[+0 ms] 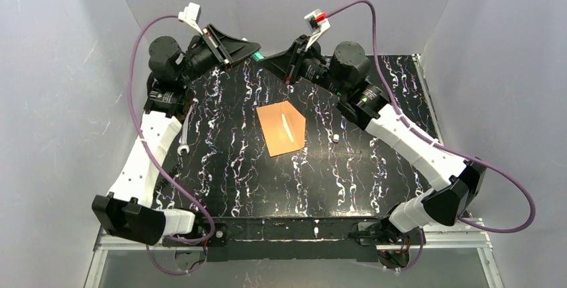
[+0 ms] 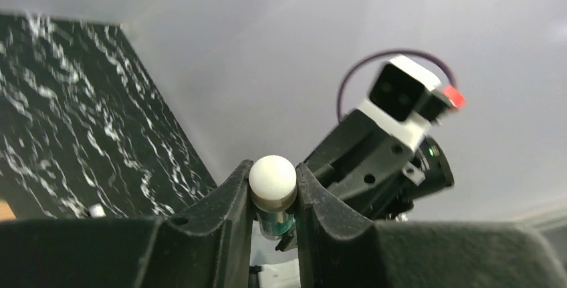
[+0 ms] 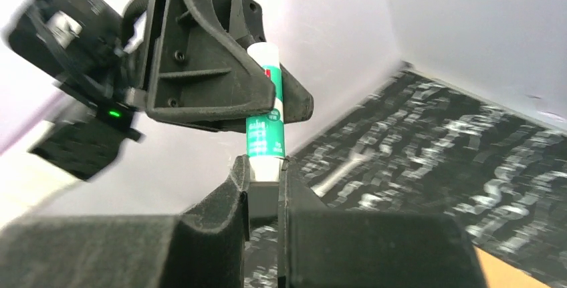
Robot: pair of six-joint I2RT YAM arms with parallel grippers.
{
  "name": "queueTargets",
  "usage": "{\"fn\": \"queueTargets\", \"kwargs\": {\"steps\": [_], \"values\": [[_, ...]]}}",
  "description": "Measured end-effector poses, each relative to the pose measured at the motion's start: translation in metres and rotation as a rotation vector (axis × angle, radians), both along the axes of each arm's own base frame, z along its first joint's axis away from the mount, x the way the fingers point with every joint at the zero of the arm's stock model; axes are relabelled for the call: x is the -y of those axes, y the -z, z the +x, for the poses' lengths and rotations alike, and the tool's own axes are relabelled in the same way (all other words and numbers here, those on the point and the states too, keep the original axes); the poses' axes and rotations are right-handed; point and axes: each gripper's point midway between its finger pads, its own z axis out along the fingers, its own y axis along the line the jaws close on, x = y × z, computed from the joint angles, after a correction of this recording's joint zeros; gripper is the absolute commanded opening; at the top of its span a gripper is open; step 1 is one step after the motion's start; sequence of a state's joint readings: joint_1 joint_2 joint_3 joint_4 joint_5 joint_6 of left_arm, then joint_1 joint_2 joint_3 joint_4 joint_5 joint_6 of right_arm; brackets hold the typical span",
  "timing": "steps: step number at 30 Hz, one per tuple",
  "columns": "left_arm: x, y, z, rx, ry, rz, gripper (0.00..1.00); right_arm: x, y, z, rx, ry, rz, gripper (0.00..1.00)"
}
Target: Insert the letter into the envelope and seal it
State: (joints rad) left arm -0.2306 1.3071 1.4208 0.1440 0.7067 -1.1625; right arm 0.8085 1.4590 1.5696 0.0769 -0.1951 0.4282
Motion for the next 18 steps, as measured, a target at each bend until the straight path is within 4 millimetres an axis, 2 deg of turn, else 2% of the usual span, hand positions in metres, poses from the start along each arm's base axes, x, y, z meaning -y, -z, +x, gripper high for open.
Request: {"fn": "queueTargets", "kwargs": {"steps": [6, 10, 14, 18], "values": [[-0.005, -0.064, -0.048, 0.495, 0.039, 0.027, 0.0, -0.004, -0.05, -0.041, -0.083, -0.203, 0.265, 0.01], [-0.002, -0.097, -0.077, 0.745, 0.101, 0.009, 0.0, -0.001, -0.079, -0.068, -0.086, -0.348, 0.393, 0.01], [0.006, -0.115, -0.094, 0.887, 0.198, -0.005, 0.0, 0.007, -0.095, -0.083, -0.073, -0.434, 0.486, 0.01], [0.011, -0.119, -0.103, 0.948, 0.285, -0.006, 0.0, 0.013, -0.096, -0.09, -0.065, -0.485, 0.555, 0.01]]}}
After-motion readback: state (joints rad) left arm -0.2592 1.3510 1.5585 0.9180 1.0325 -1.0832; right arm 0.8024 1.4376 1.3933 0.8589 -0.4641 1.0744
